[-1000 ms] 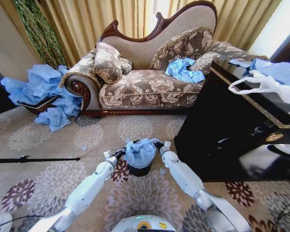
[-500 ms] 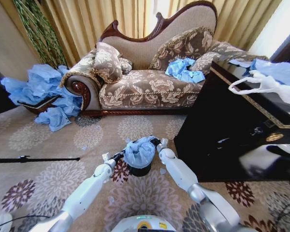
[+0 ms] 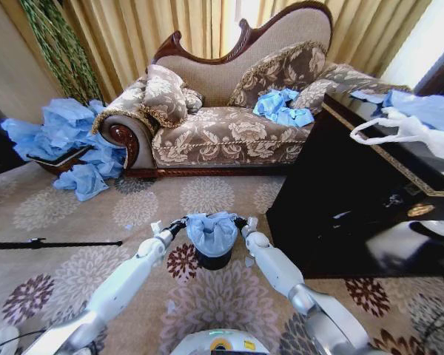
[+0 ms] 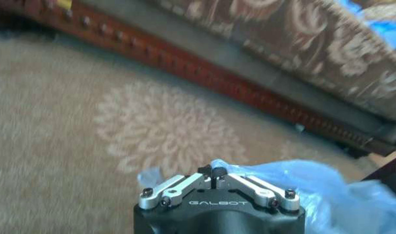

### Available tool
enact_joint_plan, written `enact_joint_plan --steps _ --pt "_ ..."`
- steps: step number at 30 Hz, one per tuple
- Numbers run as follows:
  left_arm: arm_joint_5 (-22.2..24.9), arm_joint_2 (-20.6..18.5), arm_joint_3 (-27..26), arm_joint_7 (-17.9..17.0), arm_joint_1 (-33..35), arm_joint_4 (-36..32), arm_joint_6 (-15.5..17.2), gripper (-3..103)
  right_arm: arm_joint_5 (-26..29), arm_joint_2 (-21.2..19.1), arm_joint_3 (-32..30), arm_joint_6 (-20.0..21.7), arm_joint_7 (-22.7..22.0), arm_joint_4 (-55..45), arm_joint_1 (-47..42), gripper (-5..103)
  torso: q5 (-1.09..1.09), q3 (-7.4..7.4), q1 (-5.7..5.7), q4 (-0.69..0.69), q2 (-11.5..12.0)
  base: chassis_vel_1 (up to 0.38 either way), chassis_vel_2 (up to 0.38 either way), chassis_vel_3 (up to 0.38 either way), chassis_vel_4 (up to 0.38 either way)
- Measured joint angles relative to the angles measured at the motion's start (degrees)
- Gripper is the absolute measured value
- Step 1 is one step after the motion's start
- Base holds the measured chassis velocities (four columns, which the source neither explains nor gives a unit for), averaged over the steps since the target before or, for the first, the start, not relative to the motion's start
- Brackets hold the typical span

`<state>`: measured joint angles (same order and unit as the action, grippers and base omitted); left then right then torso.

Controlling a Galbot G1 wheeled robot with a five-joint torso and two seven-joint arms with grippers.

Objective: Place a garbage bag over the trash bin.

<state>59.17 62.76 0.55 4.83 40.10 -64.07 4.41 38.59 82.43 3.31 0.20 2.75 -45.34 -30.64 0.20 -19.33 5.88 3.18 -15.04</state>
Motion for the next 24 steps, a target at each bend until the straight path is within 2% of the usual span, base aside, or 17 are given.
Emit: enact_joint_plan --steps 6,11,18,21,22,23,24 --pt "-1.5 4.2 0.2 0.1 -1.3 7.9 0.5 2 0.0 0.4 -0.3 -0.1 0.8 1.9 0.0 0 0.00 0.00 0.00 -0.02 0.0 0.000 0.000 0.000 0.000" --pt "-2.5 4.6 0.4 0.4 -0.5 8.9 0.5 2 0.1 0.0 -0.4 -0.1 1.1 2.0 -0.1 0 -0.01 0.00 0.00 -0.02 0.0 0.000 0.000 0.000 0.000" --pt "-2.7 1.7 0.5 0.9 3.4 5.4 0.7 2 0.1 -1.7 -0.5 0.5 1.1 -0.4 -2.5 0 0.00 0.00 0.00 -0.02 0.0 0.000 0.000 0.000 0.000" --pt "-2.9 -0.3 0.3 1.0 5.7 2.3 0.5 2 0.7 -3.5 -0.8 2.8 0.7 -4.7 -4.8 0 -0.01 0.00 0.00 -0.03 0.0 0.000 0.000 0.000 0.000" --pt "-2.9 -1.2 0.3 1.0 6.8 0.7 0.4 -1 1.1 -4.5 -1.1 4.1 0.4 -7.2 -6.1 0 -0.03 0.00 0.00 -0.03 0.0 0.000 0.000 0.000 0.000" --pt "-2.9 -2.7 0.1 1.2 8.5 -2.1 0.0 2 1.9 -6.3 -1.4 6.2 0.2 -11.6 -8.1 0 0.01 0.00 -0.01 -0.02 0.0 0.000 0.000 0.000 0.000" --pt "-2.9 -2.7 0.1 1.2 8.5 -2.1 0.0 2 1.9 -6.3 -1.4 6.2 0.2 -11.6 -8.1 0 0.01 0.00 -0.01 -0.02 0.0 0.000 0.000 0.000 0.000"
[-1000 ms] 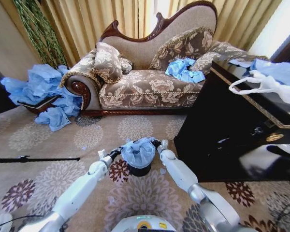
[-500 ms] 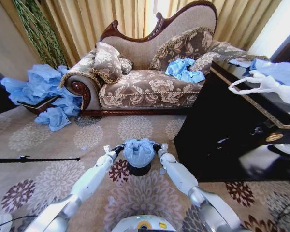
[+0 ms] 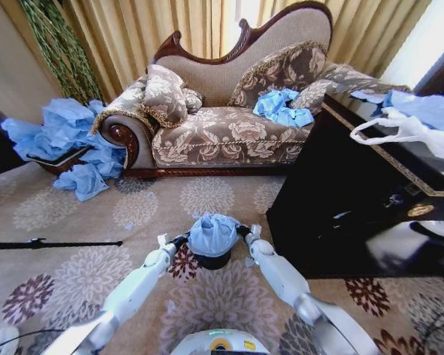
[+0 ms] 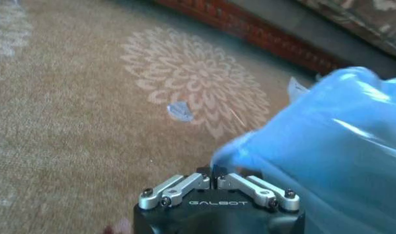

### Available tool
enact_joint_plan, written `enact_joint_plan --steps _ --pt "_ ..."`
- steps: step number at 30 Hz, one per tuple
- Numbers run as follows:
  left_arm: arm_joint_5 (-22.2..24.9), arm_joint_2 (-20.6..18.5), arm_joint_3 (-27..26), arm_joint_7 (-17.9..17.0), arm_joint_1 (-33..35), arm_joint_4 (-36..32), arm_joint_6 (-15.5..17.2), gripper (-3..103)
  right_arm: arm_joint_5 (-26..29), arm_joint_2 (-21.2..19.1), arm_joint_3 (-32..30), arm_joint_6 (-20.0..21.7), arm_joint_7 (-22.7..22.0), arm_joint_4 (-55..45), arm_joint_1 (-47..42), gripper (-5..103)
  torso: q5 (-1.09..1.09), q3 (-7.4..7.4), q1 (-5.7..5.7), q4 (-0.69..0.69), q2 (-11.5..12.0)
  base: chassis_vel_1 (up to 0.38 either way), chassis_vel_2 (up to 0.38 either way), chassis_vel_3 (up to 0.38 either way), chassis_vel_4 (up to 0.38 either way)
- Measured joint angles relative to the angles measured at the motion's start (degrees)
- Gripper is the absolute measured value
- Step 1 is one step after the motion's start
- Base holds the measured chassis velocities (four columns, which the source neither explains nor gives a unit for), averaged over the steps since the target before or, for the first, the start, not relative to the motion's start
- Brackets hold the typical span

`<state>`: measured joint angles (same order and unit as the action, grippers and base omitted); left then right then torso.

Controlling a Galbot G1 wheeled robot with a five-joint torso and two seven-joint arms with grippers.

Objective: Place a garbage bag over the trash bin.

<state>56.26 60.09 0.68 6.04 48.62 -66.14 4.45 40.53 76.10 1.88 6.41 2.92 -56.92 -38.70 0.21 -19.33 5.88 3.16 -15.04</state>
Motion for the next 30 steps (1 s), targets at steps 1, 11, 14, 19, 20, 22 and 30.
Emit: enact_joint_plan --steps 1,11,14,19,20,22,30 --pt "0.0 -0.5 0.0 0.1 0.6 -1.0 -0.2 2 0.3 -1.0 -0.2 0.8 -0.1 -2.4 -1.1 0 -0.01 0.00 -0.01 0.02 0.0 0.000 0.000 0.000 0.000" --pt "-0.9 -1.9 -0.1 0.8 3.5 -5.6 -2.7 15 -1.7 -7.9 -3.2 2.7 3.5 -14.6 -10.2 17 -0.02 0.00 -0.01 0.03 0.0 0.000 0.000 0.000 0.000" --pt "-1.0 -2.6 -0.4 0.6 4.5 -7.4 -2.8 16 -1.9 -8.6 -5.5 1.4 7.6 -16.4 -13.9 33 -0.02 0.00 -0.01 0.02 0.0 0.000 0.000 0.000 0.000" --pt "-0.8 -4.4 -0.8 0.1 5.7 -9.4 -2.8 16 -1.8 -8.8 -7.7 -1.9 12.6 -17.3 -16.5 49 -0.01 0.00 0.00 -0.01 0.0 0.000 0.000 0.000 0.000" --pt "-0.4 -5.3 -1.4 -0.2 6.3 -10.5 -2.8 16 -1.8 -8.7 -8.9 -2.6 13.6 -18.1 -17.6 55 -0.02 0.00 0.00 0.00 0.0 0.000 0.000 0.000 0.000" --pt "0.1 -6.6 -2.2 -0.4 7.3 -11.9 -2.7 16 -1.9 -9.0 -10.4 -3.2 14.4 -20.1 -19.4 66 -0.03 0.00 0.00 0.00 0.0 0.000 0.000 0.000 0.000" --pt "0.4 -8.8 -5.3 -1.8 11.1 -16.8 -3.3 16 -12.5 -10.9 -16.3 -9.0 16.1 -29.1 -26.8 93 0.00 0.00 0.00 0.02 0.0 0.000 0.000 0.000 0.000"
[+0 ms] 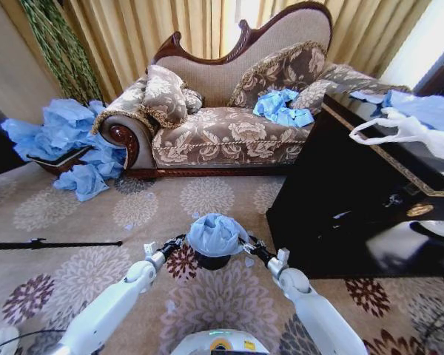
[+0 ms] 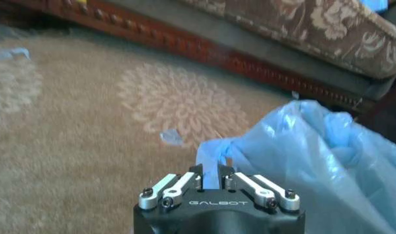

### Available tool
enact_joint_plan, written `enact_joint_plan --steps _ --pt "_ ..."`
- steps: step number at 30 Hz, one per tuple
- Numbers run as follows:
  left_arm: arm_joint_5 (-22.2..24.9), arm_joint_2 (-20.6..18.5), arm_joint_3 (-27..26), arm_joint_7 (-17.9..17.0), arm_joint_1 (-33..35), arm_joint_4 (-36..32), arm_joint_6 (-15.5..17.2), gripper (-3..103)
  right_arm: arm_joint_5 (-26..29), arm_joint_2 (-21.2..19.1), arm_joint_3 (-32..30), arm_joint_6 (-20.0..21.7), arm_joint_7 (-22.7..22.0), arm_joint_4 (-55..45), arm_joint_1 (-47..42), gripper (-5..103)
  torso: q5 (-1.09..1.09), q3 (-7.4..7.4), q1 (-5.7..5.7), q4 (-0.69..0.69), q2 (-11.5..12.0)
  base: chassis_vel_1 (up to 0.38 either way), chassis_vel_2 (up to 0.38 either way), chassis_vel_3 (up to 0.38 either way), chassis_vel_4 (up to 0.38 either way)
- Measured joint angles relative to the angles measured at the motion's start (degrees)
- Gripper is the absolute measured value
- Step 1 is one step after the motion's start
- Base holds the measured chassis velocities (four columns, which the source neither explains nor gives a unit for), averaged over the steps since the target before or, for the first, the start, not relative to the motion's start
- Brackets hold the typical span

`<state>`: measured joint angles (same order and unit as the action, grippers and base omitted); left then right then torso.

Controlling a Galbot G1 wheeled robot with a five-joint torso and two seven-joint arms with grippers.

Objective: Place a garbage bag over the trash bin.

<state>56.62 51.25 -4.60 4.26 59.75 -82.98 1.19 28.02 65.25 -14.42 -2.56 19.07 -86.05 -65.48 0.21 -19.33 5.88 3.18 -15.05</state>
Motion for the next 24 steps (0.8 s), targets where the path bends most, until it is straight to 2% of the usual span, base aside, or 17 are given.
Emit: enact_joint_plan --steps 1,3,10,11,13,14,16,17,18,19,20,21,22,23,24 --pt "-0.1 -0.5 -0.6 -0.5 0.6 -1.3 -0.3 18 -1.2 -0.3 -1.0 -0.4 -0.3 -1.7 -1.2 97 0.00 0.00 0.00 0.00 0.0 0.000 0.000 0.000 0.000" --pt "-0.4 -1.3 -1.2 -1.0 1.2 -3.0 -0.6 15 -2.4 -0.7 -2.3 -0.8 -0.7 -3.4 -2.5 99 -0.02 0.00 0.00 -0.01 0.0 0.000 0.000 0.000 0.000" --pt "-1.5 -5.1 -1.9 -2.8 -0.1 -10.9 -1.2 14 -2.9 -2.1 -5.7 -2.0 -2.1 -9.8 -4.8 100 -0.01 -0.01 0.00 -0.02 0.0 0.000 0.000 0.000 0.000" --pt "-1.2 -6.4 -0.7 -3.3 -1.9 -13.4 -0.6 7 -1.9 -2.0 -6.5 -2.0 -3.5 -11.7 -5.3 100 -0.01 0.00 0.01 -0.01 0.0 0.000 0.000 0.000 0.000" --pt "-1.1 -7.2 0.0 -3.7 -2.9 -14.6 0.0 7 -1.5 -1.9 -6.6 -2.1 -4.0 -12.2 -5.8 100 -0.01 -0.01 0.01 0.00 0.0 0.000 0.000 0.000 0.000" --pt "-1.1 -8.4 0.9 -4.1 -4.3 -16.2 1.2 2 -1.2 -2.0 -6.6 -2.4 -4.2 -12.5 -6.3 103 -0.01 -0.01 0.01 0.02 0.0 0.000 0.000 0.000 0.000" --pt "-1.6 -11.0 1.7 -5.3 -5.3 -19.0 3.4 1 -0.3 -2.2 -4.4 -2.6 -4.4 -12.5 -5.2 96 -0.01 -0.01 0.01 0.07 0.0 0.000 0.000 0.000 0.000" --pt "-1.6 -11.0 1.7 -5.3 -5.3 -19.0 3.4 1 -0.3 -2.2 -4.4 -2.6 -4.4 -12.5 -5.2 96 -0.01 -0.01 0.01 0.07 0.0 0.000 0.000 0.000 0.000" --pt "-1.7 -12.0 1.8 -5.7 -5.3 -19.7 3.9 0 0.3 -2.4 -2.7 -2.6 -4.6 -12.4 -4.0 96 -0.03 -0.01 0.01 0.02 0.0 0.000 0.000 0.000 0.000" --pt "-1.7 -13.1 3.0 -6.5 -6.4 -20.0 4.6 0 1.0 -2.5 -1.3 -2.5 -4.9 -12.4 -3.1 92 -0.09 0.00 0.01 -0.11 0.0 0.000 0.000 0.000 0.000" --pt "-1.6 -13.6 6.3 -7.5 -9.1 -19.1 6.2 0 1.4 -2.7 -0.9 -2.7 -5.0 -12.9 -3.5 89 -0.05 -0.01 0.00 -0.12 0.0 0.000 0.000 0.000 0.000" --pt "-1.6 -13.6 6.3 -7.5 -9.1 -19.1 6.2 0 1.4 -2.7 -0.9 -2.7 -5.0 -12.9 -3.5 89 -0.05 -0.01 0.00 -0.12 0.0 0.000 0.000 0.000 0.000" --pt "-1.4 -13.5 9.5 -8.1 -12.1 -17.9 7.1 0 1.5 -2.7 -1.1 -3.1 -4.8 -13.3 -4.0 84 0.07 -0.02 0.01 -0.11 0.0 0.000 0.000 0.000 0.000" --pt "-1.3 -13.0 13.5 -8.6 -16.4 -16.3 7.6 0 1.4 -2.8 -1.7 -3.4 -4.6 -14.0 -4.7 79 0.06 -0.02 0.01 0.00 0.0 0.000 0.000 0.000 0.000" --pt "-1.3 -13.0 13.5 -8.6 -16.4 -16.3 7.6 0 1.4 -2.8 -1.7 -3.4 -4.6 -14.0 -4.7 79 0.06 -0.02 0.01 0.00 0.0 0.000 0.000 0.000 0.000"
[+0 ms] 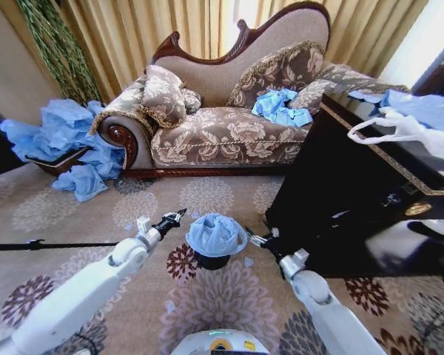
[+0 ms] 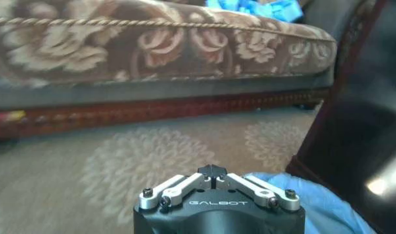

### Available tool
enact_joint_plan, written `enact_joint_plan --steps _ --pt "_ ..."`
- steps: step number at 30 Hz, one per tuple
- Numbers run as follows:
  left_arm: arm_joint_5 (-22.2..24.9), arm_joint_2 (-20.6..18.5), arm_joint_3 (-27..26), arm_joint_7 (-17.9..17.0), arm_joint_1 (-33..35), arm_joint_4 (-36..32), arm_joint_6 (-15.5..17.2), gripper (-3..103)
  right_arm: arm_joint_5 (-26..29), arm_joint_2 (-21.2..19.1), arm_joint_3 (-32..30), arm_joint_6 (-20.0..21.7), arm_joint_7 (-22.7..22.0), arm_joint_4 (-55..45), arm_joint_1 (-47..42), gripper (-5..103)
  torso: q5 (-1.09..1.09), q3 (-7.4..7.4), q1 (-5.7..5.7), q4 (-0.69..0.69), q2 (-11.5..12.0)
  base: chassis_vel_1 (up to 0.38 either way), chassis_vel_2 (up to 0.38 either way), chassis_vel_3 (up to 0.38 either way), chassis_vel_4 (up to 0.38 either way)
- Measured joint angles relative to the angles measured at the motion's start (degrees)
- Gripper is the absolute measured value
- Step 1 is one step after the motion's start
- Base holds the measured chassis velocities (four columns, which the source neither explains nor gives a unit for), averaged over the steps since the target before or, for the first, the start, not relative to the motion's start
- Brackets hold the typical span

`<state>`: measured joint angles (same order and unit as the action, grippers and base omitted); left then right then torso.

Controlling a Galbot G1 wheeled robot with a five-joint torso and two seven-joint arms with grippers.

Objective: Place a garbage bag over the trash bin.

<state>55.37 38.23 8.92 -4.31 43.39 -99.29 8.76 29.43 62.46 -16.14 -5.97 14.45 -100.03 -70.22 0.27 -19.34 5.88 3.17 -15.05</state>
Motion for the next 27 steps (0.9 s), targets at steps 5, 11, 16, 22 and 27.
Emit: enact_joint_plan --steps 5,11,16,22,27 --pt "0.9 4.5 14.5 -0.2 -13.6 5.8 0.7 0 1.2 -0.5 -2.2 -1.4 0.2 -3.1 -1.5 70 -0.03 0.00 0.00 0.07 0.0 0.000 0.000 0.000 0.000" --pt "0.9 9.7 22.4 -1.8 -21.2 11.0 3.8 0 1.2 -0.9 -3.1 -1.5 0.1 -4.6 -1.2 91 -0.08 0.00 0.01 -0.01 0.0 0.000 0.000 0.000 0.000" --pt "1.6 12.8 26.6 -3.4 -24.5 13.0 8.2 0 1.2 -0.8 -3.9 -1.7 -0.1 -4.1 -1.8 99 -0.08 0.00 0.00 -0.03 0.0 0.000 0.000 0.000 0.000" --pt "0.7 18.3 31.6 -3.9 -27.3 18.5 13.6 0 1.5 -1.0 -5.2 -2.0 -0.1 -3.6 -2.4 100 -0.08 0.01 0.00 0.00 0.0 0.000 0.000 0.000 0.000" --pt "0.2 21.6 33.7 -4.7 -27.2 22.1 17.4 0 1.9 -1.4 -6.0 -2.1 -0.1 -3.5 -2.9 100 -0.09 0.01 0.00 0.01 0.0 0.000 0.000 0.000 0.000"
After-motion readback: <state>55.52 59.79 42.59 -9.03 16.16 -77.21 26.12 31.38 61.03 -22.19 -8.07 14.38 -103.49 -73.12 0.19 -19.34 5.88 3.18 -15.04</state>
